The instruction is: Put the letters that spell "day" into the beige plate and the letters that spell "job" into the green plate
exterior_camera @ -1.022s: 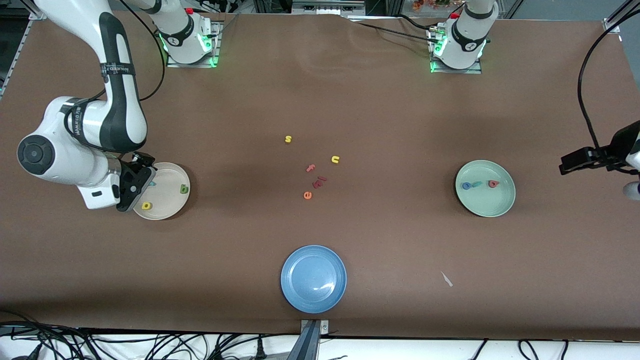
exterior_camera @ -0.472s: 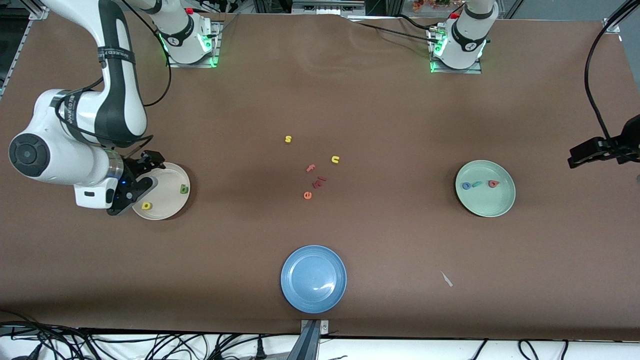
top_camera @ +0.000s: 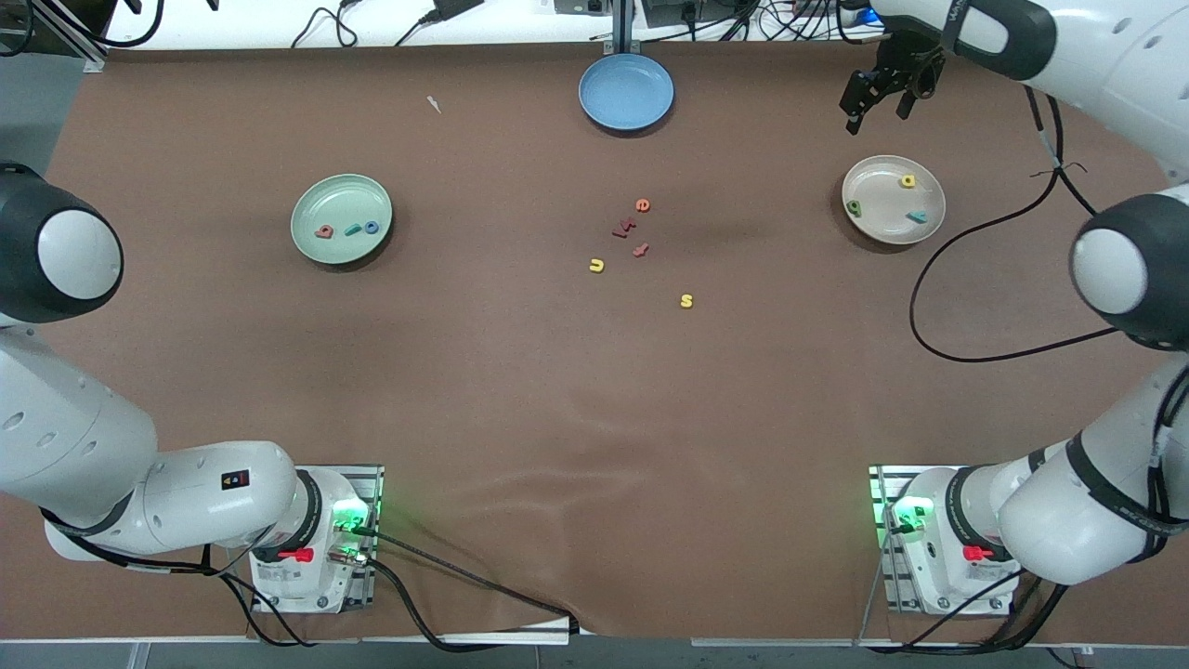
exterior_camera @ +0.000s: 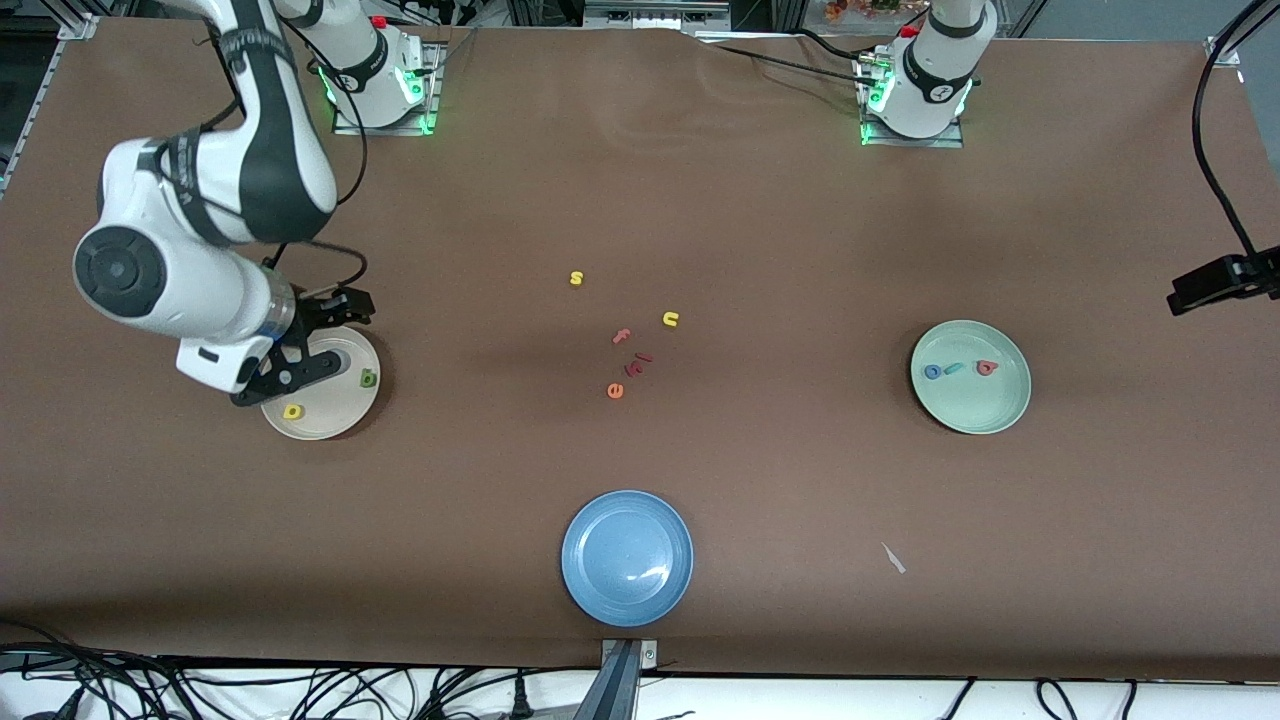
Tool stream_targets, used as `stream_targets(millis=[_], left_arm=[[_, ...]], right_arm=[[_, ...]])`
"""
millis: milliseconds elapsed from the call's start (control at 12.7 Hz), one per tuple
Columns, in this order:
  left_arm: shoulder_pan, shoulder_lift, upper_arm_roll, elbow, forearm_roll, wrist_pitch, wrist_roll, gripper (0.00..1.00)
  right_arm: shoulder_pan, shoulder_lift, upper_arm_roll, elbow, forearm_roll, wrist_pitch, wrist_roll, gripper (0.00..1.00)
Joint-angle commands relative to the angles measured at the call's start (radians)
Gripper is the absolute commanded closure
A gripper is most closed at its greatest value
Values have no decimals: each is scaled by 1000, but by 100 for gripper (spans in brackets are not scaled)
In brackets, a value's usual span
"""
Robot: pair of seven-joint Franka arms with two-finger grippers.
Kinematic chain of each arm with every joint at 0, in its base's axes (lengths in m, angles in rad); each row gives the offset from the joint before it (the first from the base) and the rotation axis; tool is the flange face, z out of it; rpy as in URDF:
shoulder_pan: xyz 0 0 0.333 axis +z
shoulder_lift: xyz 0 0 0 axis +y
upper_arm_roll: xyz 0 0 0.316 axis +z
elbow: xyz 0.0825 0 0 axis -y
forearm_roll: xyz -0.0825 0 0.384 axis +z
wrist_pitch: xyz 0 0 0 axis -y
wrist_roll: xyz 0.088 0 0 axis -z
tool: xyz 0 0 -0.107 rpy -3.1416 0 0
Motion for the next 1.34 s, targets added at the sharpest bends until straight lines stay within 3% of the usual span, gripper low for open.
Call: stream_targets(millis=[0,472,1101,1258], left_arm=[[-48,-58,38,-60,-9,-16,25,0],[-86,-49,44,-85,26,-18,14,0],[-64,-35,49,-74,28,-16,22,0],[-63,-35,49,-74,29,-16,16,0]], right_arm=[[-198,-204,241,-144,-60,-6,193,0],[-322,-264,228,-64,-60,-103,189,0],[-289,-230,119,-5,-53,-89,187,0],[-300,-215,117,-4,-47,-90,189,0]])
